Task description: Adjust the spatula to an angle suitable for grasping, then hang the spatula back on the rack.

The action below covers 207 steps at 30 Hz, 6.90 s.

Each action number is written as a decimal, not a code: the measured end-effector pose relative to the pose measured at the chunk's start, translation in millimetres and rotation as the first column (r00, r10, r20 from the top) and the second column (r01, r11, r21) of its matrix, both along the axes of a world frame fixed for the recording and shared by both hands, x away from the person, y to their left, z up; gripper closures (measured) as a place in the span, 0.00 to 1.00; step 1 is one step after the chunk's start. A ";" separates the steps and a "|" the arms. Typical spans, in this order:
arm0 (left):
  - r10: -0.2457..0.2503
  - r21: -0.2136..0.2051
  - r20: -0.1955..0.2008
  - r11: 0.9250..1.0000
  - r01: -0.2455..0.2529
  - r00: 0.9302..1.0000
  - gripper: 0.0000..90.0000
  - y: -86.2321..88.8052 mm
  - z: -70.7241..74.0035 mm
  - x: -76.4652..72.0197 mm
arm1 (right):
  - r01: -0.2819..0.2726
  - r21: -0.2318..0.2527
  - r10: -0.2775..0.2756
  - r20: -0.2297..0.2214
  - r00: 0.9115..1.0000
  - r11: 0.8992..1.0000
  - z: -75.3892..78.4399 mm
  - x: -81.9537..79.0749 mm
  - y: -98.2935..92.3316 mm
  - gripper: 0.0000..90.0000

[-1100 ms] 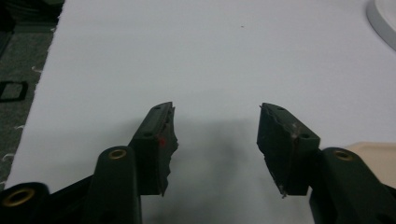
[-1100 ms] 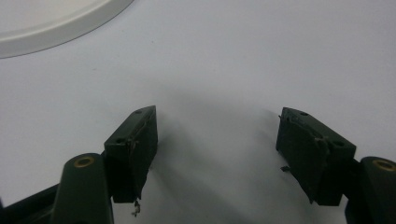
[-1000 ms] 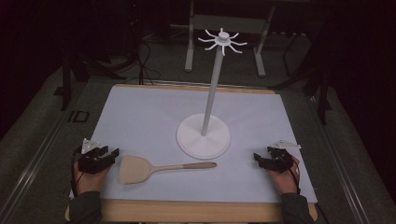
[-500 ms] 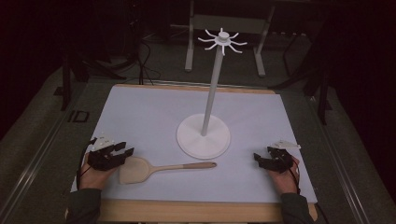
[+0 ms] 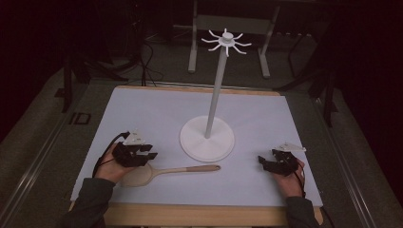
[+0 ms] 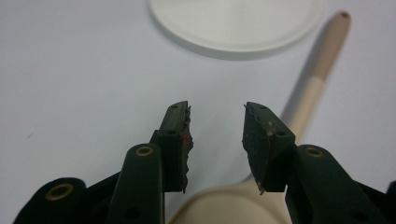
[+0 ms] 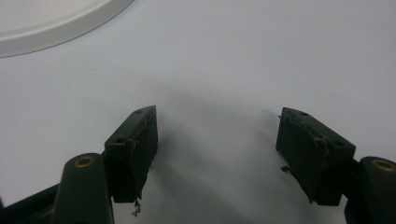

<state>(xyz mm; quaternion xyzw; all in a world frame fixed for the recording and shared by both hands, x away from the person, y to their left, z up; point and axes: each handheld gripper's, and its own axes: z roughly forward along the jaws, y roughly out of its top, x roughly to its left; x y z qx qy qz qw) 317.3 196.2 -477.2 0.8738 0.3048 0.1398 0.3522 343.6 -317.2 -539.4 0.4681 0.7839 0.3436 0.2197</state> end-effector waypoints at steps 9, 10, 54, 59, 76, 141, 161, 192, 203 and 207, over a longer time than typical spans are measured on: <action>-0.139 0.134 -0.058 0.980 0.146 0.989 0.70 -28.4 14.9 12.7 | -0.001 0.000 0.001 0.000 1.000 1.000 0.0 -0.1 0.1 0.33; -0.153 0.145 -0.063 0.976 0.161 0.986 0.70 -30.7 16.1 13.6 | -0.001 0.000 0.001 0.000 1.000 1.000 0.0 -0.1 0.0 0.33; -0.357 0.470 -0.301 0.751 0.463 0.884 0.74 -101.8 15.9 30.2 | -0.003 0.002 0.003 -0.001 1.000 1.000 0.0 0.0 -0.1 0.33; -0.355 0.509 -0.327 0.714 0.480 0.876 0.77 -110.1 10.5 29.9 | -0.003 0.002 0.003 -0.001 1.000 1.000 0.0 0.0 -0.1 0.33; -0.348 0.482 -0.406 0.705 0.521 0.845 0.80 -123.7 -6.4 31.3 | -0.004 0.003 0.004 -0.001 1.000 1.000 0.0 0.0 -0.2 0.33; -0.253 0.340 -0.246 0.881 0.328 0.936 0.87 -52.0 11.6 34.7 | -0.006 0.005 0.006 -0.002 1.000 1.000 0.0 0.1 -0.3 0.32; -0.183 0.201 -0.086 0.960 0.197 0.979 0.87 -34.2 34.9 41.3 | -0.005 0.004 0.005 -0.001 1.000 1.000 0.0 0.0 -0.1 0.32; -0.080 -0.106 0.092 0.990 0.090 0.993 0.87 -14.9 82.3 44.3 | -0.006 0.003 0.006 0.000 1.000 1.000 0.0 0.0 -0.1 0.32; -0.065 -0.172 0.118 0.981 0.085 0.991 0.87 -12.3 91.4 41.9 | -0.005 0.004 0.005 0.001 1.000 1.000 -0.1 0.0 -0.1 0.32; -0.066 -0.192 0.137 0.977 0.092 0.988 0.87 -13.2 98.3 40.6 | -0.005 0.005 0.005 0.001 1.000 1.000 -0.1 0.0 -0.1 0.32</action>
